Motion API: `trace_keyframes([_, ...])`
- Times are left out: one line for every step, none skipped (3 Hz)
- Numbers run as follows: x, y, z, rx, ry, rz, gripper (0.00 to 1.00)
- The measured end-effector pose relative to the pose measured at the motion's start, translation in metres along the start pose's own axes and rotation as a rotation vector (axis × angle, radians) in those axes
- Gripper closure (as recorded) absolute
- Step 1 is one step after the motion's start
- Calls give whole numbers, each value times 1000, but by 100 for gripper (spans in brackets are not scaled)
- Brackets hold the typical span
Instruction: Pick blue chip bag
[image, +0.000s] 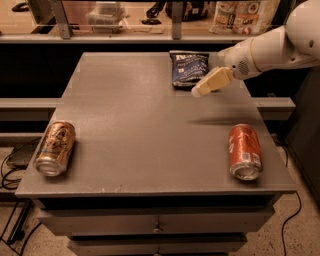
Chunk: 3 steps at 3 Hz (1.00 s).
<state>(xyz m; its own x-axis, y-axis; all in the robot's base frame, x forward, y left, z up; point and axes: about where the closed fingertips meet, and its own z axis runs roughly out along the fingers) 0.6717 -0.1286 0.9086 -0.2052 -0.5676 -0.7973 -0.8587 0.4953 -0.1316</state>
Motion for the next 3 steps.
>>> trace_keyframes([6,-11,28,30,1,34,0])
trace_keyframes([7,-34,56,95,-4,50,0])
trace_keyframes([12,-55,78,143,-7,73,0])
